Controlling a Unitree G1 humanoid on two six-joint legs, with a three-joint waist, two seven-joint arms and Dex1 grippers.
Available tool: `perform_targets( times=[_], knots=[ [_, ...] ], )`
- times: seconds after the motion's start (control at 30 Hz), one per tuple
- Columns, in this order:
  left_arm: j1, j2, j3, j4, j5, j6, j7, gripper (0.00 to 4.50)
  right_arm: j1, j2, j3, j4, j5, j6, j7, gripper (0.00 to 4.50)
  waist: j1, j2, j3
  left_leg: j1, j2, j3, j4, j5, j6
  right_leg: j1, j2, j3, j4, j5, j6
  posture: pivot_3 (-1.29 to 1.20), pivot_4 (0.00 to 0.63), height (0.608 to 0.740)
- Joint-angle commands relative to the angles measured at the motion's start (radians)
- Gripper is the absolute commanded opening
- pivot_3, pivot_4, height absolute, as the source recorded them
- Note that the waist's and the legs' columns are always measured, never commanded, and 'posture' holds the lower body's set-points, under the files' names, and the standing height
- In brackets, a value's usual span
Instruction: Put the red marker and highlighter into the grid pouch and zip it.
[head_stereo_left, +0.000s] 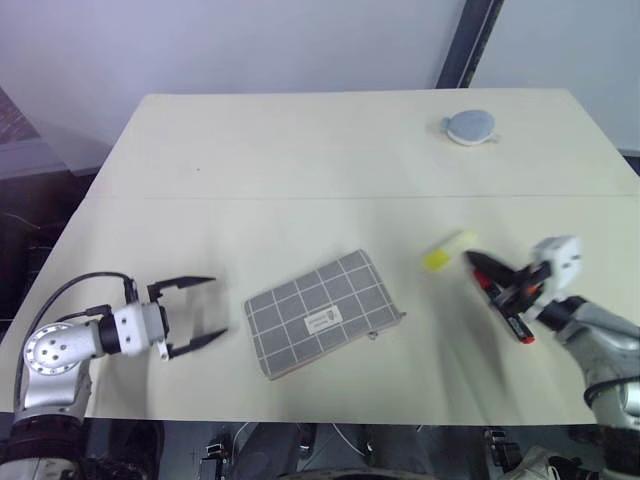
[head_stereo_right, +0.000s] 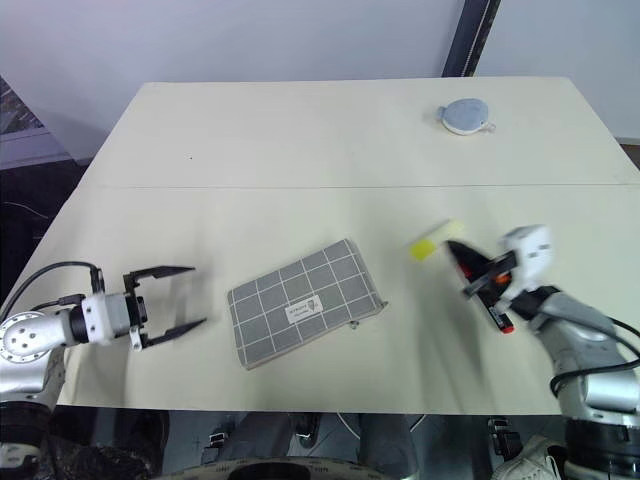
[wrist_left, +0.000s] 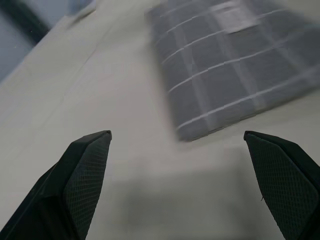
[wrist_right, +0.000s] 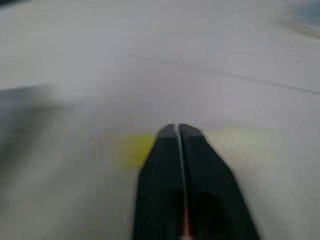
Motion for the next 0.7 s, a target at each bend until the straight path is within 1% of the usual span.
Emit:
perform_targets(
  times=[0.03,0.13,0.27,0.37,0.43,0.57,0.7],
  knots=[
    [0.021,0.007,-0.041,-0.035,0.011,-0.143,-0.015,4.5,0.011,-0.035,0.12,-0.096,-0.044,0.025,0.046,0.03,0.002,-0.001,0.0,0.0,0.0,0.001,0.0,0.0,0.0,0.0,0.0,0.0,-0.001,0.0,0.0,0.0,0.15,0.74],
    [0.022,0.008,-0.076,-0.025,0.033,-0.22,0.001,4.5,-0.009,-0.022,0.19,-0.109,-0.079,0.021,0.034,0.03,0.003,-0.001,0.0,0.0,0.0,0.002,0.0,0.0,0.0,0.001,-0.001,0.0,-0.006,0.0,0.0,0.0,0.15,0.74],
    [-0.003,-0.013,-0.144,0.015,0.133,-0.35,0.051,4.5,-0.088,0.016,0.307,-0.022,-0.215,-0.036,-0.005,0.03,0.001,-0.002,0.0,0.0,0.0,0.002,0.0,0.0,0.001,0.001,-0.001,0.0,-0.009,0.0,0.0,0.0,0.15,0.74],
    [-0.058,-0.034,-0.185,0.048,0.208,-0.413,0.111,4.5,-0.113,0.002,0.367,0.063,-0.336,-0.09,-0.019,0.03,0.006,-0.003,0.0,0.001,0.0,0.002,0.0,0.0,0.001,0.001,-0.001,-0.001,-0.009,0.001,0.0,0.0,0.15,0.74],
    [-0.089,-0.053,-0.207,0.068,0.258,-0.441,0.155,4.5,-0.127,0.005,0.387,0.098,-0.376,-0.103,-0.033,0.03,0.006,-0.003,-0.001,0.001,0.0,0.002,0.0,-0.001,0.001,0.002,0.0,-0.002,-0.011,0.001,0.0,0.0,0.15,0.74],
    [-0.147,-0.072,-0.252,0.121,0.341,-0.457,0.235,4.5,-0.141,0.018,0.392,0.1,-0.396,-0.101,-0.047,0.03,0.007,-0.005,-0.002,0.007,-0.001,0.002,0.0,-0.002,0.003,0.009,0.0,-0.002,-0.013,0.001,0.001,0.0,0.15,0.74],
    [-0.196,-0.104,-0.318,0.127,0.365,-0.438,0.302,4.5,-0.142,0.028,0.382,0.074,-0.376,-0.081,-0.043,0.03,0.007,-0.005,-0.002,0.013,0.0,0.002,0.0,-0.002,0.003,0.014,0.001,-0.001,-0.012,0.002,0.001,0.0,0.15,0.74]
  ],
)
